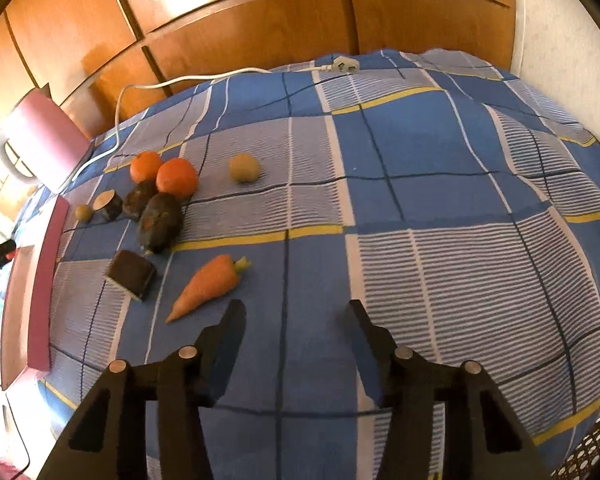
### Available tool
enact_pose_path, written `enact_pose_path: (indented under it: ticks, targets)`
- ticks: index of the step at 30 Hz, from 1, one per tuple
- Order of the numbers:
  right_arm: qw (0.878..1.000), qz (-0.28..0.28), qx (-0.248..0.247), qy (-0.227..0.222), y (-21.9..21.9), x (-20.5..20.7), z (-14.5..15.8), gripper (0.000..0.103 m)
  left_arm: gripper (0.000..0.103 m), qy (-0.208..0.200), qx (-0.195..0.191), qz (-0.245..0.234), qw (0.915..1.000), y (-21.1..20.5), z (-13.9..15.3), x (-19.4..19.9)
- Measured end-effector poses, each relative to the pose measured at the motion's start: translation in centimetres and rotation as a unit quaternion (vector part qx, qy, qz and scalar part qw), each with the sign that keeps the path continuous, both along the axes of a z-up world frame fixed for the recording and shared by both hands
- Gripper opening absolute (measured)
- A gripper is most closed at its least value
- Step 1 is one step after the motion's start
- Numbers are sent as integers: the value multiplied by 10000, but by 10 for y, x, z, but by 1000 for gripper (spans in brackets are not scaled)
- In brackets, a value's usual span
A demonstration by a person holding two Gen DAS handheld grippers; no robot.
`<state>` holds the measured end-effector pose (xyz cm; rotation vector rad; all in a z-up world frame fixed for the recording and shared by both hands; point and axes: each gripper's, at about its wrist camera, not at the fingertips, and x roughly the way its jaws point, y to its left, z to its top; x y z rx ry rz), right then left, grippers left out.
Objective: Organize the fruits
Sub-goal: 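Carry the tomato into the white tray and open the left tool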
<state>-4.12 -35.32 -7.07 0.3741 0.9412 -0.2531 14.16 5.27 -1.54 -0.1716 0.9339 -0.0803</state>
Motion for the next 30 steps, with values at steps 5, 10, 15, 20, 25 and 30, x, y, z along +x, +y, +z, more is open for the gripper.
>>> enact_pose_path:
  ticks: [5,10,15,20,25,30]
  targets:
    - [9997,165,190,8,12,2,2,48,25,-45,60,194,9998,20,-8,-7]
    - [9994,283,162,149,23,5,1,48,25,-92,44,392,9992,31,-11,-9]
    - [9994,263,98,199,26,2,1,48,26,-19,135,729,9972,41,-17,-6]
    - [9995,197,97,229,26,0,2,48,28,5,186,857,9961,45,-24,-10]
    - [9992,49,366,177,23,0,1,48,52,-64,171,814,9965,38,-24,-22]
    - [9979,-33,643,100,21,5,0,48,72,-306,151,704,9969,27,-15,-43]
